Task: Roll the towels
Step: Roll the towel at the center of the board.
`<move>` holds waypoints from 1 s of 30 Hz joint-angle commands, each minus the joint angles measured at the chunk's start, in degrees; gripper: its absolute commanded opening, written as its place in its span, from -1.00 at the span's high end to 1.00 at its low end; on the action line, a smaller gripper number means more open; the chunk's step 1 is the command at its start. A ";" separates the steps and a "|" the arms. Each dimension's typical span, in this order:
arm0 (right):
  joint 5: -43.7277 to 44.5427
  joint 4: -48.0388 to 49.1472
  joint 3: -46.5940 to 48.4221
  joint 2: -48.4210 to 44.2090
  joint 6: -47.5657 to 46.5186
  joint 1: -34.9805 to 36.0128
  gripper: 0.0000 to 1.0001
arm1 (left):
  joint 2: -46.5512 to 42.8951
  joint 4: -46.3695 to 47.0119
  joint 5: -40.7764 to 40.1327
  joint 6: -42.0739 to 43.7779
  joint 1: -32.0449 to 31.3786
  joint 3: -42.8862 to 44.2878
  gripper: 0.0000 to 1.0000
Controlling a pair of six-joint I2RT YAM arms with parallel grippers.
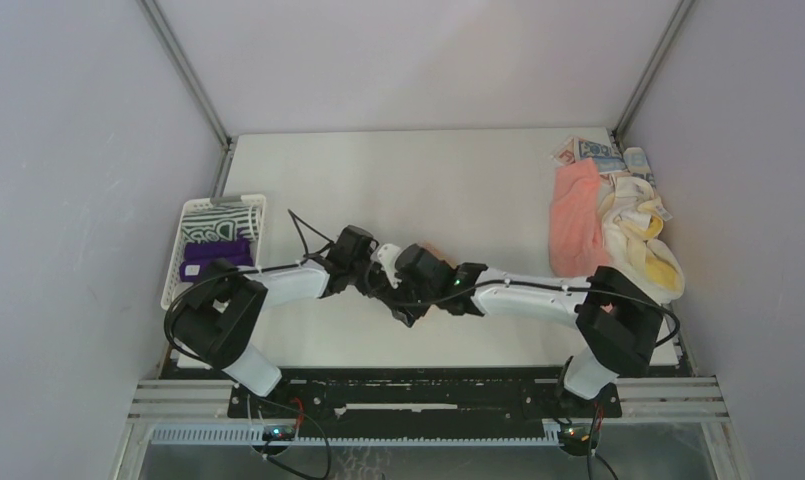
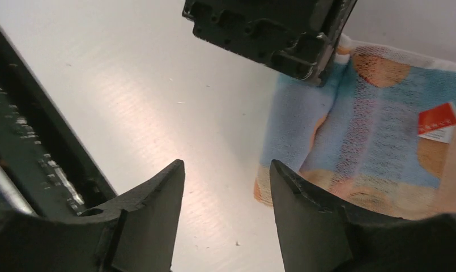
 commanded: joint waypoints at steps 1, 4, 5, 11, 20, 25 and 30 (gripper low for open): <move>22.35 -0.24 0.05 0.50 -5.25 5.69 -0.16 | 2.07 -7.28 -1.81 3.46 -0.55 0.36 0.24; 29.25 0.91 0.09 1.91 -5.74 8.60 -0.18 | 2.12 -7.35 -1.60 3.47 -0.54 0.53 0.24; 31.21 1.28 0.13 2.50 -5.90 9.34 -0.18 | 2.20 -7.31 -1.54 3.50 -0.56 0.57 0.24; 36.50 2.84 0.13 7.11 -7.86 12.47 -0.14 | 2.28 -7.30 -1.33 3.38 -0.59 0.84 0.23; 43.04 7.52 0.14 11.73 -11.72 17.18 -0.06 | 2.16 -7.41 -1.41 3.13 -0.54 0.83 0.23; 46.14 7.09 0.59 14.44 -12.04 18.00 0.05 | 2.49 -7.39 -1.28 2.92 -0.54 0.84 0.23; 44.53 4.50 0.57 15.86 -10.07 16.88 0.55 | 1.84 -7.43 -1.52 2.82 -0.54 0.58 0.21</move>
